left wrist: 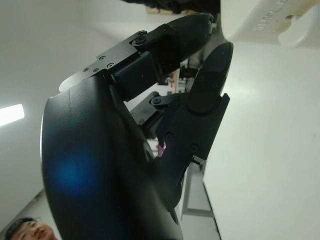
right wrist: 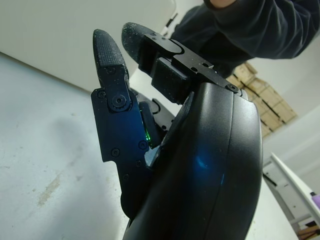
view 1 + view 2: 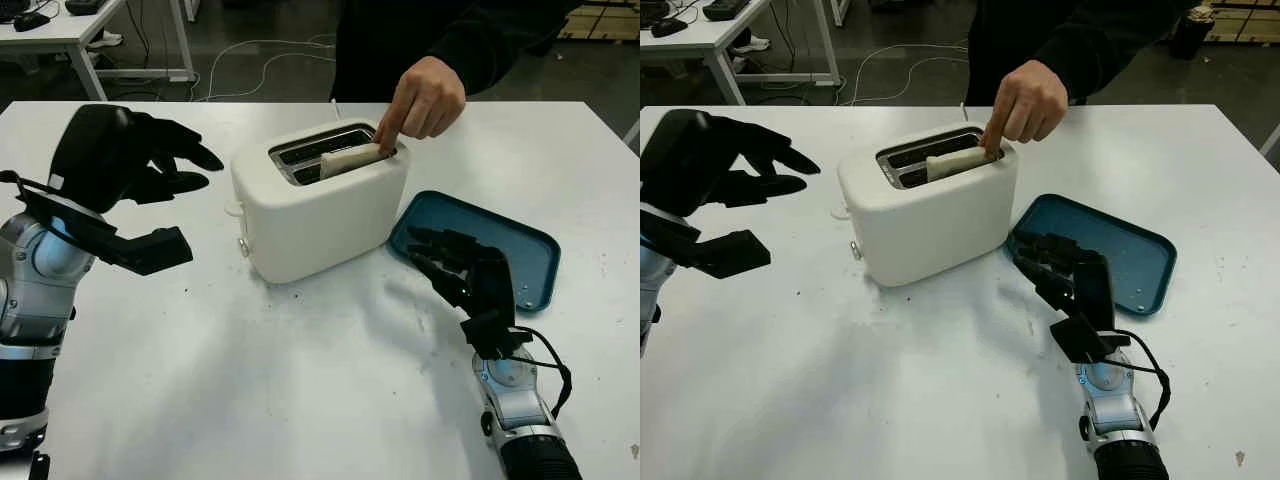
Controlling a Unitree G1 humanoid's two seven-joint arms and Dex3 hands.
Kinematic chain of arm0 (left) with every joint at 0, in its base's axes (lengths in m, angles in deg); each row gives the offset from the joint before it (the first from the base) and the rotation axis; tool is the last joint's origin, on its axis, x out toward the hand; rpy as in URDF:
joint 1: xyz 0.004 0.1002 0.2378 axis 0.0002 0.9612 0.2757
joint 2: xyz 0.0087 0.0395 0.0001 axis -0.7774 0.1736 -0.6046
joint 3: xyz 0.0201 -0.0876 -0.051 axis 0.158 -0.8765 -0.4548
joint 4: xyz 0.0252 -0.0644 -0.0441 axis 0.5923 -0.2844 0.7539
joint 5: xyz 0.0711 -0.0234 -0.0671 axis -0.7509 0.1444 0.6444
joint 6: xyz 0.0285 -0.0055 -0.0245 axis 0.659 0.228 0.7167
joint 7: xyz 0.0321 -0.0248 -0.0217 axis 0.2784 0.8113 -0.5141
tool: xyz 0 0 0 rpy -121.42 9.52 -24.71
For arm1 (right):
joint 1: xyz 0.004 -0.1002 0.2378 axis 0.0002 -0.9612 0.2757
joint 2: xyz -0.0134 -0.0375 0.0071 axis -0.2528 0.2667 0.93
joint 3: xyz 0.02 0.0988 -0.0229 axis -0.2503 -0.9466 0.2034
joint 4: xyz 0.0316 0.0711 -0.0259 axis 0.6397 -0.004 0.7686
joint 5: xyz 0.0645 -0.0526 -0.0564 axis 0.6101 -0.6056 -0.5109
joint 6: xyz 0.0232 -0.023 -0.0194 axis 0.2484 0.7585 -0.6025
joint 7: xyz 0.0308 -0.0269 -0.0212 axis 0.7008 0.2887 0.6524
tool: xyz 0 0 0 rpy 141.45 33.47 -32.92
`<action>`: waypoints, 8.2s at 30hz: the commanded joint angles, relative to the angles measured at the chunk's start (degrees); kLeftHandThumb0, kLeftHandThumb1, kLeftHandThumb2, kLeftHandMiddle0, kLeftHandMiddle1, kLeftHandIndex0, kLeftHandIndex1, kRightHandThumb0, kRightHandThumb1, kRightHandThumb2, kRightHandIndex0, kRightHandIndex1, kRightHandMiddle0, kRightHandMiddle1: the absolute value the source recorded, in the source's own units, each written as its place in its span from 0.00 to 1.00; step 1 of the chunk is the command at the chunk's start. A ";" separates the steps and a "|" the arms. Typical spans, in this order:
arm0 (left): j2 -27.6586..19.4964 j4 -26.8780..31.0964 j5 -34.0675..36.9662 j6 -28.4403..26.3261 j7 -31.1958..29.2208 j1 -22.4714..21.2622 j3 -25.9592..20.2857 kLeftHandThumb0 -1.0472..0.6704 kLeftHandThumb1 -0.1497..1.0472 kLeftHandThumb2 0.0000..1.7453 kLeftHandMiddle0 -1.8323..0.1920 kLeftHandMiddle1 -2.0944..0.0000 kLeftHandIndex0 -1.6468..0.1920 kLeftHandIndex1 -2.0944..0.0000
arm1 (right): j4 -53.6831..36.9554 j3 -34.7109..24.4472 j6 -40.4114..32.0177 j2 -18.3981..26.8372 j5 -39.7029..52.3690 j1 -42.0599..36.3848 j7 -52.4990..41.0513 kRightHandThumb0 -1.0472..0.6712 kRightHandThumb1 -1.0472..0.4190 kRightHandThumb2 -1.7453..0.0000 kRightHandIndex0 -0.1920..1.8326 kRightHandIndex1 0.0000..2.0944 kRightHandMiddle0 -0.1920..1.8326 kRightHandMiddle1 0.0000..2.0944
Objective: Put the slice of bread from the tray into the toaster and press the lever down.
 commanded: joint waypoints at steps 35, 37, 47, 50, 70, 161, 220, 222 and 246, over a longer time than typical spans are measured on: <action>-3.91 -9.80 -9.90 3.05 -1.60 -7.72 8.09 0.40 0.76 0.01 0.34 0.50 0.14 0.96 | -0.42 -1.02 0.04 0.92 -0.98 1.12 -1.03 0.31 0.10 1.00 0.62 0.09 0.61 0.00; -4.46 -10.60 -10.37 2.87 -2.28 -8.11 8.66 0.39 0.77 0.01 0.34 0.49 0.14 0.96 | -0.50 -1.07 -0.04 0.94 -0.93 1.17 -1.21 0.31 0.10 1.00 0.62 0.09 0.61 0.00; -5.23 -13.17 -10.85 2.98 -3.61 -9.02 10.03 0.38 0.80 0.00 0.35 0.54 0.16 0.98 | -0.44 -1.23 0.30 0.94 -1.16 1.39 -1.32 0.32 0.11 1.00 0.62 0.09 0.62 0.00; -5.26 -13.67 -10.72 3.35 -3.52 -8.98 10.25 0.38 0.80 0.00 0.35 0.54 0.16 0.99 | -0.49 -1.24 0.11 0.96 -1.62 1.38 -1.01 0.32 0.11 1.00 0.62 0.08 0.62 0.00; -4.78 -13.15 -8.78 4.29 -3.00 -8.43 9.74 0.38 0.83 0.00 0.37 0.49 0.16 1.00 | 0.29 -1.09 0.42 0.45 -1.67 1.25 -0.75 0.34 0.12 1.00 0.63 0.08 0.62 0.00; 28.43 -52.07 1.21 1.46 20.24 -1.23 24.15 0.46 0.89 0.02 0.51 0.40 0.25 0.99 | 1.55 -0.52 0.23 -0.06 -2.20 0.44 0.37 0.34 0.12 1.00 0.62 0.10 0.61 0.00; 31.57 -60.39 -12.95 -8.41 26.79 -5.76 35.15 0.48 0.79 0.00 0.57 0.30 0.40 0.63 | 0.82 -2.73 0.69 5.24 -0.84 0.38 -3.15 0.31 0.11 1.00 0.60 0.16 0.61 0.00; 29.66 -57.74 -12.83 -8.03 26.99 -7.46 34.33 0.49 0.76 0.00 0.53 0.37 0.37 0.71 | 1.10 -2.73 1.18 5.25 -0.63 0.66 -3.44 0.31 0.11 1.00 0.59 0.17 0.61 0.00; 23.87 -41.49 -11.50 -8.00 20.64 -8.23 36.60 0.47 0.76 0.00 0.55 0.29 0.38 0.60 | 1.76 -2.59 2.62 4.67 -0.07 0.83 -4.04 0.33 0.12 1.00 0.57 0.22 0.62 0.00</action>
